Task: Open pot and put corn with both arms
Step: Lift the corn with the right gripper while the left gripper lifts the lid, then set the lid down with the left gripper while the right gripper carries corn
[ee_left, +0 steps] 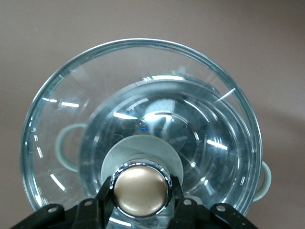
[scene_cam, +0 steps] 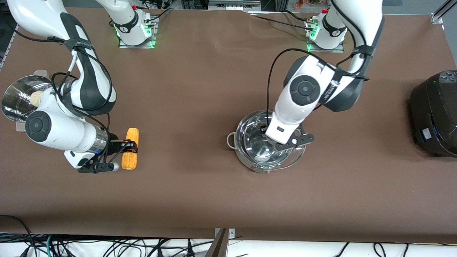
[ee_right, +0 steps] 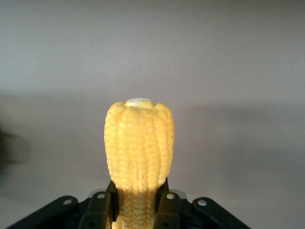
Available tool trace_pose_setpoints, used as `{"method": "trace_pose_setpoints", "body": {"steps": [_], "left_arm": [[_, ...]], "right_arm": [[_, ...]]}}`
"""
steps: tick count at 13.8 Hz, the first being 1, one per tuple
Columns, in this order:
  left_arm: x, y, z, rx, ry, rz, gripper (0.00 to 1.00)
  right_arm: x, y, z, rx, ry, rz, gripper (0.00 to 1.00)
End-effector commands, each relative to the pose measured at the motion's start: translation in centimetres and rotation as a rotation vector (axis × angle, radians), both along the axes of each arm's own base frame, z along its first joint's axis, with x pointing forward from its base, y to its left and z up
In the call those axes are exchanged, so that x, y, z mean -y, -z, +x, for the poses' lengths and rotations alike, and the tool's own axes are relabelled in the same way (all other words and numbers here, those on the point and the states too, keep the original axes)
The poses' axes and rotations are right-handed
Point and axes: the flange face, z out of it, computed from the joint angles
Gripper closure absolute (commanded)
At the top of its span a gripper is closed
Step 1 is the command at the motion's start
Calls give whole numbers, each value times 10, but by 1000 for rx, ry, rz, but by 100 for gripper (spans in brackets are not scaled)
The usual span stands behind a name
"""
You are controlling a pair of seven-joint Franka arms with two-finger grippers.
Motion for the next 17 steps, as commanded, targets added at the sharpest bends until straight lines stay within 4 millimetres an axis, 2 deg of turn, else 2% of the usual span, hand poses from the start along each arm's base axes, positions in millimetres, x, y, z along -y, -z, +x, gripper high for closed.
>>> {"method": "trace_pose_setpoints", "body": {"steps": [1, 2, 3, 4, 6, 7, 9, 11, 12, 13, 15, 17], "left_arm": [[-60, -22, 23, 17, 50, 10, 100], [-91, -22, 33, 9, 65, 11, 100], [-120, -24, 39, 2, 92, 13, 100], [-152, -25, 44, -7, 124, 14, 100], [-207, -21, 42, -31, 206, 14, 100], [-239, -17, 36, -47, 218, 10, 100], [-301, -4, 20, -67, 249, -15, 100], [-357, 23, 5, -53, 281, -23, 100], [-378, 41, -1, -37, 289, -31, 100], [-391, 61, -8, -18, 287, -54, 100], [-393, 96, -21, 21, 282, -55, 100], [-391, 130, -24, -16, 257, -70, 100]], "right_arm": [[-41, -24, -6, 12, -43, 51, 71], [-65, -49, -5, 50, -63, 69, 71], [-93, -65, -10, 62, -66, 72, 71], [-121, -77, -14, 78, -36, 86, 72], [-187, -91, -25, 108, 27, 128, 72], [-219, -94, -32, 125, 46, 153, 72], [-264, -95, -37, 182, 93, 218, 72], [-303, -85, -44, 234, 129, 293, 76], [-322, -79, -48, 254, 153, 331, 76], [-337, -69, -51, 263, 175, 360, 76], [-356, -56, -57, 291, 183, 404, 76], [-369, -37, -59, 316, 190, 444, 77]]}}
